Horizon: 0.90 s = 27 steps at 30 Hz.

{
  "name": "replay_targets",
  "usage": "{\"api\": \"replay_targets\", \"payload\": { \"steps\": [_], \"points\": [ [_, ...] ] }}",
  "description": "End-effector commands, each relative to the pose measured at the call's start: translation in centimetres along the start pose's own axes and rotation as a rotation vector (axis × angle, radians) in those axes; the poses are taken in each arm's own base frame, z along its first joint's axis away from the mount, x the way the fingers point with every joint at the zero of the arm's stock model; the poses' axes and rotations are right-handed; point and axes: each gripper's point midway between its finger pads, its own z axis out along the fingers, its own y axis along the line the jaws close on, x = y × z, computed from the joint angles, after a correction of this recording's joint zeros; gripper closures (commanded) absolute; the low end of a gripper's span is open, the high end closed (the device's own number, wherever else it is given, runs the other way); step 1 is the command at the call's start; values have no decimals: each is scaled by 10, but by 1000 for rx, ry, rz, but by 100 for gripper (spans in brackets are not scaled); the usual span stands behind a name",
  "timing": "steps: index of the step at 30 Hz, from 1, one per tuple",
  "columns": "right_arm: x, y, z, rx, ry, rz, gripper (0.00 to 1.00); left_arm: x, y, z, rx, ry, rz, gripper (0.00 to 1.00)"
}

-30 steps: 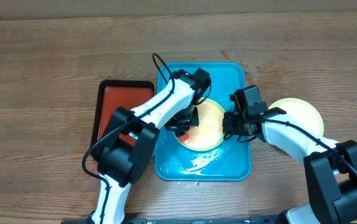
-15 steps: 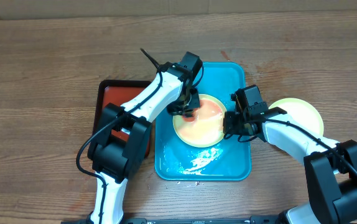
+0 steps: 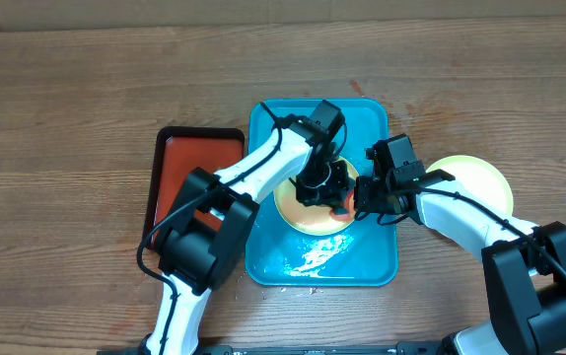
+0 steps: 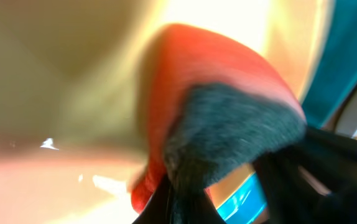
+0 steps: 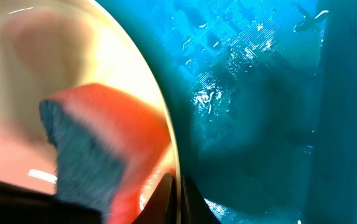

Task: Clean dirty plates on tray and stack at the side
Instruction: 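Scrub the yellow plate with the sponge in the left gripper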

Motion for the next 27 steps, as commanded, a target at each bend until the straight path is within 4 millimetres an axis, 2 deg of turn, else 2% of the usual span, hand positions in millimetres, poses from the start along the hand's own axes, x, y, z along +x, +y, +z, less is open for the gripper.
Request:
{"api": "replay_targets", "payload": {
  "steps": [1, 9, 13, 17, 22, 25, 27],
  "points": [
    [17, -21, 12, 84, 53, -12, 96, -2, 28, 2, -66, 25, -106, 96],
    [17, -21, 12, 84, 53, -12, 96, -8, 106, -26, -444, -88, -202, 96],
    [17, -21, 12, 84, 53, -12, 96, -9, 122, -47, -558, -156, -206, 95],
    [17, -21, 12, 84, 53, -12, 96, -7, 108, -75, -525, -228, -190, 96],
    [18, -21, 12, 85, 56, -11, 96, -3, 76, -127, -408, -369, -124, 95],
    [18, -21, 12, 87, 60, -11, 96, 9, 57, -158, -328, -419, -52, 96],
    [18, -21, 12, 87, 60, -11, 96, 19, 52, -176, -302, -445, -19, 96]
  ]
}}
